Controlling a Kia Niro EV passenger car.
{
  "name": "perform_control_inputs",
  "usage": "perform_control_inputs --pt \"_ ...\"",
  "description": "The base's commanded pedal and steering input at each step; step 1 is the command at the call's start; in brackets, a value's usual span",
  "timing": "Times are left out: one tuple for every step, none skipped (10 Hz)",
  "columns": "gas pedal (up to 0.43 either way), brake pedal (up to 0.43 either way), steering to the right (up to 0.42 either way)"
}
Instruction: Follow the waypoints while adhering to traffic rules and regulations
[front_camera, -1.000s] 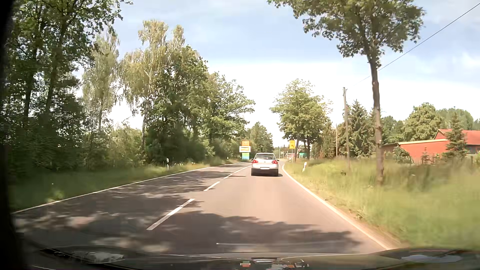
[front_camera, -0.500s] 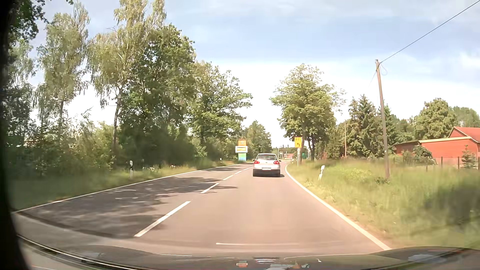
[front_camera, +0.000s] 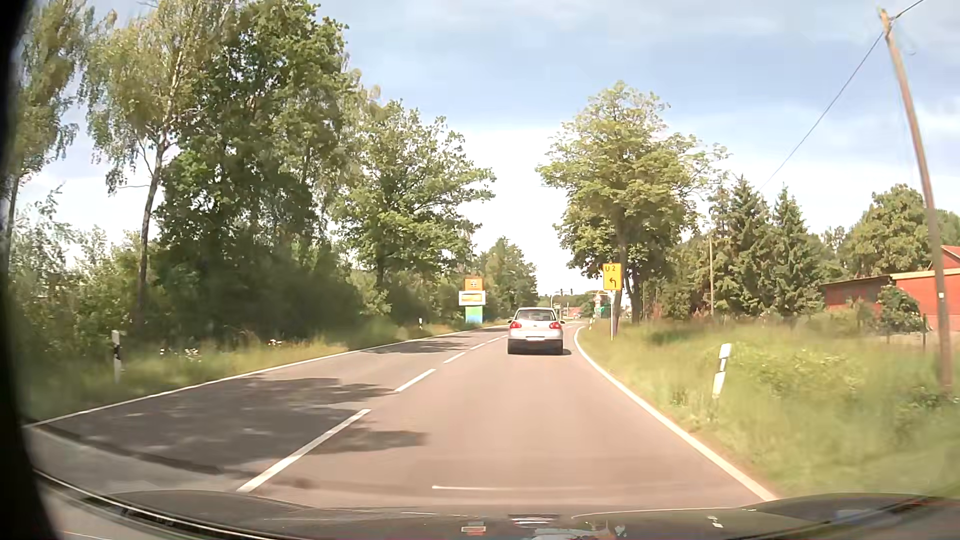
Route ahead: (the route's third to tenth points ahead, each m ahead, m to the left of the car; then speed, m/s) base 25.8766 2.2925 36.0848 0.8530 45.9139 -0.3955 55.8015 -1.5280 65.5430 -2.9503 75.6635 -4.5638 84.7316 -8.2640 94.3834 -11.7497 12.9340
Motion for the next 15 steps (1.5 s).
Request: perform_control_inputs --pt "0.098 0.0 0.01" --pt "0.087 0.0 0.01" --pt "0.087 0.0 0.011" --pt "0.087 0.0 0.012" --pt "0.087 0.0 0.014" --pt "0.087 0.0 0.015" --pt "0.087 0.0 0.016" --pt "0.087 0.0 0.017" --pt "0.087 0.0 0.017" --pt "0.087 0.0 0.017" --pt "0.087 0.0 0.017" --pt "0.087 0.0 0.017" --pt "0.087 0.0 0.017" --pt "0.087 0.0 0.017" --pt "0.098 0.0 0.017"
